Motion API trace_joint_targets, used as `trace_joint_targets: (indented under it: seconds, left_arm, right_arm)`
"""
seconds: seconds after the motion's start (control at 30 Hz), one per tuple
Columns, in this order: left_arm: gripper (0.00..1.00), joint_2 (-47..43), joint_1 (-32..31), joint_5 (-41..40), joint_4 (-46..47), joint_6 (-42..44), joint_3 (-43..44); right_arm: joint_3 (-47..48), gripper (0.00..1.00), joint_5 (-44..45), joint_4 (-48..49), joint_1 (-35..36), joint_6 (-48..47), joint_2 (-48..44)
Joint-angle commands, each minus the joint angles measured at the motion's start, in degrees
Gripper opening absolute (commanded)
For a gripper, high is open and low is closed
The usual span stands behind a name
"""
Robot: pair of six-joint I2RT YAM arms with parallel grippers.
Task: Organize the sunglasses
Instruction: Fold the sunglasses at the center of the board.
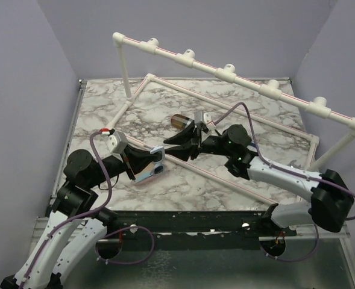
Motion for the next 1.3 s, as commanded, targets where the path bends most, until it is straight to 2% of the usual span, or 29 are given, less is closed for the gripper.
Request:
trace_joint_targets:
  seconds: [0.0,0.07,0.13,0.2,0.33,0.47,0.77,0.9,1.0,1.13,1.27]
  left_arm:
    - [0.0,-0.27,0.39,-10.18,0.82,-2.35,0.37]
    - [0.0,-0.26,0.39,-14.37,0.87,-3.71,0.17]
    - [0.0,-0.06,0.42,-17.93,1.07,-4.95,-0.22]
    - [0.0,0.09,0.39,-20.77,1.52,-6.16,-0.81]
    - [0.0,0.6,0.48,-26.03,1.89,-8.89,-1.76]
    - [0.0,0.84,0.48,-28.14,1.9,-9.68,-1.68]
    - [0.0,0.59,0.57,-27.77,2.19,-11.72,-1.66]
    - [0.0,0.67,0.57,-27.94,2.31,-11.81,-1.58]
    - [0.0,0.54,0.53,-27.75,2.29,-11.28,-1.2]
    - [0.0,0.4,0.57,-28.36,2.4,-10.6,-0.99]
    - [0.0,0.4,0.57,-28.35,2.59,-10.71,-1.26]
  right_arm:
    - [-3.35,0.5,31.51,-21.17,0.74,-8.35,-8.69]
    - [-4.32,0.7,42.36,-26.36,0.79,-8.43,-11.53]
    - [-6.21,0.97,44.98,-25.92,1.22,-7.11,-13.35]
    - [-8.89,1.0,46.73,-20.57,3.77,-5.98,-13.95]
    - [-9.89,1.0,52.99,-8.89,13.91,-9.97,-9.27]
    - [-9.45,1.0,51.47,2.78,16.63,-11.62,-1.79]
    - [-2.29,0.98,47.7,9.37,17.23,-11.31,11.04]
    - [1.75,0.94,47.68,7.13,17.22,-11.89,14.17]
    - [2.26,0.85,49.32,7.16,17.23,-11.74,15.24]
    - [3.27,0.61,51.26,4.38,17.16,-10.8,16.23]
    - [4.03,0.53,52.68,2.88,17.19,-10.44,16.97]
